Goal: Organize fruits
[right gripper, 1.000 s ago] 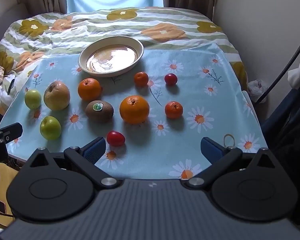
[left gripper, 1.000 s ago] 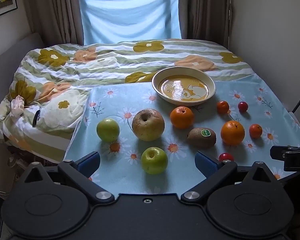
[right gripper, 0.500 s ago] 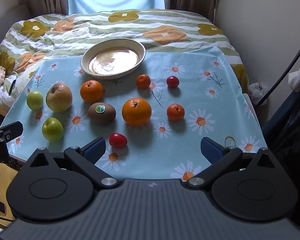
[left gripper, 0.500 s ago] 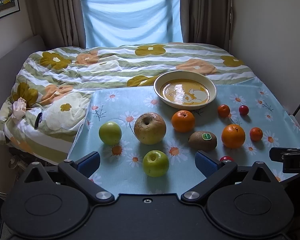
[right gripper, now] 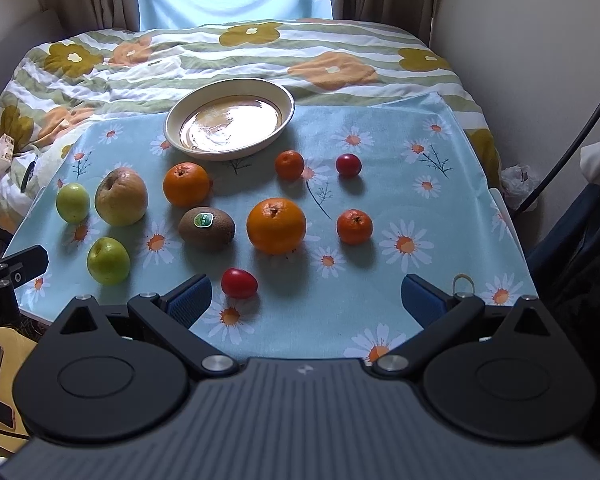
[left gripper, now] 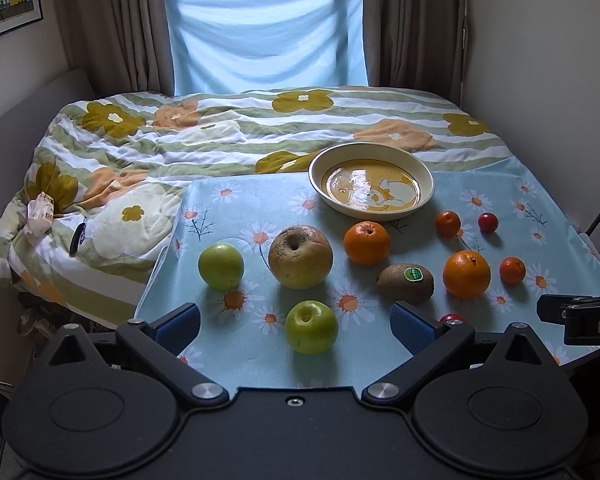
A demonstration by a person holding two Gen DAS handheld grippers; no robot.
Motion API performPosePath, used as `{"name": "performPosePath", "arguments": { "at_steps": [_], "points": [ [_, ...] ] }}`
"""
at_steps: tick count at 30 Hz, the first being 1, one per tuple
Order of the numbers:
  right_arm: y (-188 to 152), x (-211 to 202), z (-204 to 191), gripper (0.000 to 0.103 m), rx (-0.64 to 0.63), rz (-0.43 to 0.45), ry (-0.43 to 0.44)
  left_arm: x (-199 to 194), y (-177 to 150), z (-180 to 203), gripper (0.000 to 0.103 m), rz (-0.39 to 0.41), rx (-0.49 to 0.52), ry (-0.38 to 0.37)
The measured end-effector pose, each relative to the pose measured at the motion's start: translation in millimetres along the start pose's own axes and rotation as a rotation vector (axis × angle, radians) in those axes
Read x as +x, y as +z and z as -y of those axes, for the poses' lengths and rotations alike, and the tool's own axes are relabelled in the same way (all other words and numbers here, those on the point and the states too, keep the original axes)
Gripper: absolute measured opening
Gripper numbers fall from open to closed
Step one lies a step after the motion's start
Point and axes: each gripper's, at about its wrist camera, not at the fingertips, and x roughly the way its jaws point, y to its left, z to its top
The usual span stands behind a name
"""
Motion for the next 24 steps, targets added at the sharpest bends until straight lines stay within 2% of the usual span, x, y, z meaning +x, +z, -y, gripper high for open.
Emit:
{"name": "performPosePath", "arguments": {
  "at_steps": [24],
  "points": [
    [4.8, 2.1, 0.7, 0.103, 0.002, 0.004, -0.004, 0.1, 4.9, -1.6, 0.103, -0.003, -0.013, -0.010]
  ]
}}
